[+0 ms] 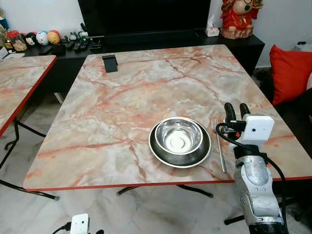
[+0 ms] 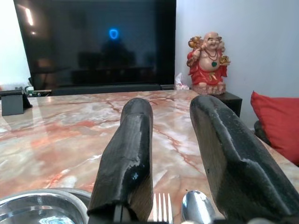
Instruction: Setting the table
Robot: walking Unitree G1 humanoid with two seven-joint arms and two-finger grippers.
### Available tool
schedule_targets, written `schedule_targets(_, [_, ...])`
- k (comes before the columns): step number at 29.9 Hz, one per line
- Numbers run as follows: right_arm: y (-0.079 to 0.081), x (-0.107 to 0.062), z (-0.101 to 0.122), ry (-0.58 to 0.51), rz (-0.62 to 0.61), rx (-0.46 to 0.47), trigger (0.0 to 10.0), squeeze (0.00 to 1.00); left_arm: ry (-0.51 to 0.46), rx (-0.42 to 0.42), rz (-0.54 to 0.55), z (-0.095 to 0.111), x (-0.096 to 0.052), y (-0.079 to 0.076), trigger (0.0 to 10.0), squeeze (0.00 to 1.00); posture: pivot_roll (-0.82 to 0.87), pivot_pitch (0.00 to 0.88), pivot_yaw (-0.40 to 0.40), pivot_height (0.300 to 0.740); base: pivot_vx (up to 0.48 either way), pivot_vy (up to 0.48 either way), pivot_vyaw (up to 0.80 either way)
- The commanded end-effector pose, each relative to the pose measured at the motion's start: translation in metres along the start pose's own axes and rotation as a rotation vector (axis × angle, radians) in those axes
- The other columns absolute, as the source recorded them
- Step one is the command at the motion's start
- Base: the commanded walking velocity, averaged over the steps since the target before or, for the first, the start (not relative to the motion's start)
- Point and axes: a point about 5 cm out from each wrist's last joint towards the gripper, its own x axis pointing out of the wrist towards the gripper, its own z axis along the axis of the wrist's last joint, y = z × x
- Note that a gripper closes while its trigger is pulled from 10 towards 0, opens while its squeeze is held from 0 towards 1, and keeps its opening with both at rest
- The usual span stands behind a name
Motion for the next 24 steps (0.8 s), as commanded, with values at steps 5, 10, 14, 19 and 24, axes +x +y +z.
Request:
schedule_targets(5, [0.0026,0.0091,0.0043,-0.013,0.015,-0.002,10.0,0.00,0.004,-0.032,0.016,-0.0025,-0.0004,-0.0001,10.0,0.00,-0.11,0.000,0.033,0.740,0.000,0.263,0.00])
schedule_targets(10, [0.0040,0.0089,0.0043,-0.014,0.021,-0.005,10.0,0.00,0.008,-0.035,0.015,-0.0039,-0.0006,-0.0010,10.0,0.00,-0.11,0.000,0.031,0.740,0.000,0.328,0.00])
schedule_targets(14, [0.0043,0.0091,0.0045,-0.015,0.021,-0.006,10.0,0.00,0.011,-0.033,0.014,-0.0047,-0.0008,-0.0009,10.0,0.00,-0.11,0.000,0.033,0.740,0.000,0.345,0.00])
schedule_targets(19, [0.0051,0.0099,0.0056,-0.020,0.020,-0.005,10.0,0.00,0.010,-0.031,0.013,-0.0047,-0.0010,0.0001,10.0,0.00,-0.11,0.000,0.038,0.740,0.000,0.349,0.00])
schedule_targets(24, [0.0063,0.0105,0.0064,-0.023,0.019,-0.003,10.0,0.00,0.009,-0.029,0.013,-0.0041,-0.0011,0.0013,10.0,0.00,-0.11,0.000,0.043,0.740,0.000,0.351,0.00])
